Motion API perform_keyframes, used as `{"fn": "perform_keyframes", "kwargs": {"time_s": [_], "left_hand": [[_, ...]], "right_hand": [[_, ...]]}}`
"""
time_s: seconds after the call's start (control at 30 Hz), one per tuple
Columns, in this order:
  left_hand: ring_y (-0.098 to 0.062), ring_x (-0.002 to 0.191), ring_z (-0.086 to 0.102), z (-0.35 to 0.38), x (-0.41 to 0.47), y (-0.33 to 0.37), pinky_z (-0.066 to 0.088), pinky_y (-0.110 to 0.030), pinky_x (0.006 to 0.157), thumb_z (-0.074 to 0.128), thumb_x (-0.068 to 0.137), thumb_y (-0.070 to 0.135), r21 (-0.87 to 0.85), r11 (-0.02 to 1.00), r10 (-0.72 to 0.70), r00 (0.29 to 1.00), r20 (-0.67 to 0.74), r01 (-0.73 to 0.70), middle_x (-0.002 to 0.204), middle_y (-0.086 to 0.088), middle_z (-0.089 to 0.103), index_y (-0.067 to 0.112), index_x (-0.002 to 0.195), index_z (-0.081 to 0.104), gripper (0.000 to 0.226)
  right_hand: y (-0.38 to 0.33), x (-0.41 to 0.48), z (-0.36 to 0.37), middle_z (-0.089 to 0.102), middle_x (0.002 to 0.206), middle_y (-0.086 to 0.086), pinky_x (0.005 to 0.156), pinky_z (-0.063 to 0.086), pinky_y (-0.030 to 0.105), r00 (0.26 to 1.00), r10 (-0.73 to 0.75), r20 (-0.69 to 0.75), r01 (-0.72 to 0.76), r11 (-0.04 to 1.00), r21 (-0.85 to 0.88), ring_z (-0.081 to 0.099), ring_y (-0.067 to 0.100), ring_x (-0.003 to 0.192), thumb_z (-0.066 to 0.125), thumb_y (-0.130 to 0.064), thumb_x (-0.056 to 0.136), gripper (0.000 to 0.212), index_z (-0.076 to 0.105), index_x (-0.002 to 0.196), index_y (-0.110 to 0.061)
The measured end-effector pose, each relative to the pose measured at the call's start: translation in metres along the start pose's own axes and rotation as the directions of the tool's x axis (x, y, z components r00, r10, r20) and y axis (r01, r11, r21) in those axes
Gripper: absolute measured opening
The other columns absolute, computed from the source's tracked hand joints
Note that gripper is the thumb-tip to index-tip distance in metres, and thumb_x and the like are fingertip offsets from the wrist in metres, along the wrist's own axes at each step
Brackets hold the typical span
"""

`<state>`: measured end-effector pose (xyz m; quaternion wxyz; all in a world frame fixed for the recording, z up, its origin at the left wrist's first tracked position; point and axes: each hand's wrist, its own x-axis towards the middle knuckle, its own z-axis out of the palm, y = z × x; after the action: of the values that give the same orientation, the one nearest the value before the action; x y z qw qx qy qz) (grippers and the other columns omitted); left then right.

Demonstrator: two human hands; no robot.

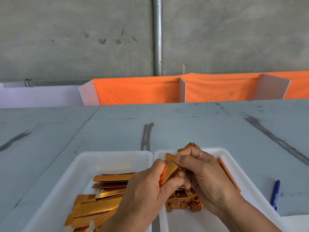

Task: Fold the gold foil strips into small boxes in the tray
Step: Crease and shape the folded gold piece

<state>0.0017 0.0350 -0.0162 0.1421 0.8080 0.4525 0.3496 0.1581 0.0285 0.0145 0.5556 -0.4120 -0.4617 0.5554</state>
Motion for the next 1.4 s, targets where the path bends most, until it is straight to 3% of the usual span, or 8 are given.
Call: {"fn": "perform_keyframes", "kwargs": {"time_s": [0.13,0.27,0.7,0.87,1.0,1.13,1.3,1.4], "left_hand": [[0.001,0.061,0.052,-0.001,0.0,0.0,0.036,-0.012,0.052,0.024,0.071,0.089,-0.013,1.0,0.006,1.0,-0.006,-0.006,0.057,0.014,0.046,0.039,0.085,0.038,0.054],[-0.001,0.06,0.051,-0.001,-0.001,0.0,0.036,-0.013,0.052,0.028,0.073,0.085,-0.006,1.0,0.002,1.0,-0.003,-0.002,0.057,0.014,0.045,0.04,0.082,0.038,0.047],[0.002,0.063,0.051,-0.001,-0.001,-0.003,0.036,-0.013,0.054,0.02,0.07,0.088,0.024,1.0,0.01,1.0,0.023,-0.01,0.058,0.013,0.044,0.041,0.084,0.037,0.052],[0.002,0.067,0.052,-0.001,-0.001,-0.004,0.038,-0.013,0.055,0.018,0.069,0.088,0.044,0.999,0.002,0.999,0.035,-0.004,0.059,0.01,0.043,0.039,0.089,0.036,0.055],[-0.004,0.064,0.053,-0.001,0.001,-0.005,0.038,-0.015,0.053,0.022,0.072,0.085,0.036,0.999,-0.023,0.999,0.026,0.022,0.06,0.008,0.044,0.037,0.09,0.037,0.054],[-0.004,0.065,0.054,-0.001,0.0,-0.005,0.038,-0.014,0.053,0.022,0.072,0.085,0.03,0.999,-0.03,0.999,0.017,0.03,0.061,0.009,0.044,0.038,0.091,0.037,0.053],[0.005,0.064,0.051,-0.001,-0.001,-0.005,0.037,-0.012,0.051,0.026,0.075,0.083,0.017,1.0,-0.023,1.0,-0.005,0.023,0.058,0.014,0.045,0.044,0.087,0.034,0.041],[0.002,0.063,0.052,-0.001,0.0,-0.005,0.039,-0.014,0.052,0.024,0.075,0.083,0.041,0.999,-0.033,0.999,0.01,0.033,0.059,0.01,0.045,0.044,0.092,0.032,0.043]], "right_hand": [[-0.002,0.001,-0.001,0.054,0.055,0.012,0.04,0.041,0.023,0.999,0.025,0.026,-0.025,1.0,0.0,0.041,0.017,0.039,0.069,-0.008,0.084,0.022,0.069,0.063,-0.015],[-0.005,0.0,-0.003,0.056,0.056,0.011,0.04,0.042,0.022,0.994,0.066,0.087,-0.069,0.997,0.031,0.044,0.016,0.038,0.075,-0.018,0.068,0.006,0.07,0.065,-0.015],[-0.004,0.003,-0.01,0.06,0.056,0.012,0.039,0.045,0.021,0.991,0.108,0.083,-0.107,0.994,-0.026,0.049,0.015,0.036,0.075,-0.012,0.077,0.009,0.075,0.069,-0.015],[-0.004,0.002,-0.009,0.06,0.057,0.01,0.04,0.045,0.021,0.992,0.068,0.102,-0.064,0.997,-0.046,0.05,0.015,0.037,0.08,-0.026,0.063,0.015,0.075,0.071,-0.015],[-0.003,0.0,-0.009,0.062,0.06,0.008,0.048,0.048,0.022,0.995,-0.037,0.093,0.049,0.989,-0.137,0.053,0.017,0.045,0.074,-0.029,0.075,0.016,0.076,0.076,-0.014],[-0.003,0.0,-0.011,0.064,0.063,0.007,0.054,0.049,0.021,0.993,-0.036,0.114,0.053,0.987,-0.149,0.056,0.018,0.049,0.067,-0.018,0.087,0.012,0.078,0.085,-0.015],[-0.003,-0.001,-0.009,0.065,0.062,0.007,0.052,0.051,0.022,0.993,-0.064,0.1,0.08,0.983,-0.163,0.057,0.018,0.048,0.073,-0.025,0.076,0.009,0.077,0.08,-0.018],[-0.003,-0.002,-0.009,0.066,0.062,0.005,0.054,0.053,0.023,0.99,-0.105,0.09,0.122,0.972,-0.203,0.059,0.018,0.049,0.072,-0.026,0.077,0.008,0.076,0.078,-0.019]]}}
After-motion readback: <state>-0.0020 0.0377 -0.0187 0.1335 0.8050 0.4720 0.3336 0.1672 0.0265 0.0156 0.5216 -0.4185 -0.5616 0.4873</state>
